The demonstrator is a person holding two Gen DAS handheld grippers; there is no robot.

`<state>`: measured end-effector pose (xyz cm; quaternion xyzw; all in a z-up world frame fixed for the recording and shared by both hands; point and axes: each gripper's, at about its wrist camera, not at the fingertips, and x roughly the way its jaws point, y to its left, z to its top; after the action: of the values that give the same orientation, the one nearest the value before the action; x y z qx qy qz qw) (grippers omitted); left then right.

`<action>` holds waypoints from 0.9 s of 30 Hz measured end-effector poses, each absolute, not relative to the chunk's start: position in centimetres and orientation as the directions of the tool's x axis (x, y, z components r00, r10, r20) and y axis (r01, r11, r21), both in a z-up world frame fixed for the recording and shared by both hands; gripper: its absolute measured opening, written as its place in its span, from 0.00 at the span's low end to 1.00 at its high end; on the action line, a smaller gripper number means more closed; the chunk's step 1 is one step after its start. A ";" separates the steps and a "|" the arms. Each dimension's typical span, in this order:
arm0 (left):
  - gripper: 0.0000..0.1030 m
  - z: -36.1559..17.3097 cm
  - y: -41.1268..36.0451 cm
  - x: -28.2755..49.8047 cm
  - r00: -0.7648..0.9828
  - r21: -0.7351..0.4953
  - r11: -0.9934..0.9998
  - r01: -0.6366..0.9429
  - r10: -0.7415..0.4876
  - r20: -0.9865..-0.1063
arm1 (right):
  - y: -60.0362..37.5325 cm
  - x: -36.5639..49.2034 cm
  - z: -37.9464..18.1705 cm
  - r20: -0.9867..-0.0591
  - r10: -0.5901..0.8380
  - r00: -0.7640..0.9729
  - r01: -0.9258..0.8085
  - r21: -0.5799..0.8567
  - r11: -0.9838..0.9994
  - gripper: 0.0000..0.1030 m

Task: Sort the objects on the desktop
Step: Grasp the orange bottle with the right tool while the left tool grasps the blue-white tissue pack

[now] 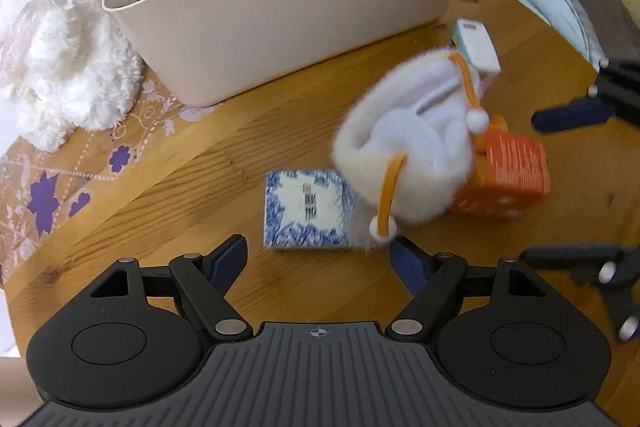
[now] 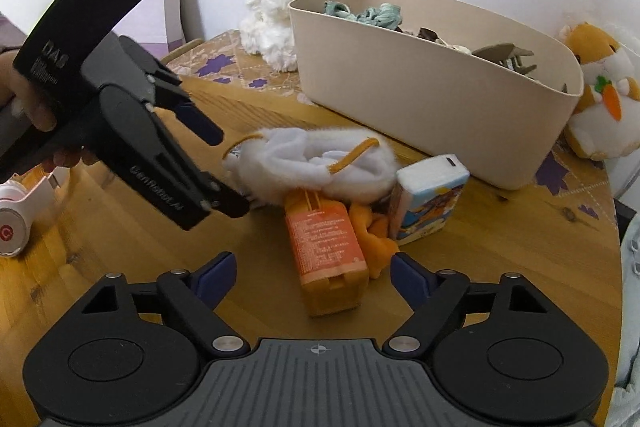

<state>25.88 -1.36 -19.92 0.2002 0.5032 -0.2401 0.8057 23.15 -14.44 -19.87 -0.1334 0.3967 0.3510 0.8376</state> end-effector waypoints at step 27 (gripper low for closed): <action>0.62 -21.0 -0.8 27.3 0.348 0.008 0.861 0.509 -0.197 -0.916 | -14.1 23.7 -21.5 -0.822 0.425 0.379 -0.645 0.094 0.758 0.34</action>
<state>27.30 -0.76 -21.02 0.1477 0.5273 -0.2184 0.8077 23.71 -14.07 -21.51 -0.1219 0.4523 0.3256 0.8213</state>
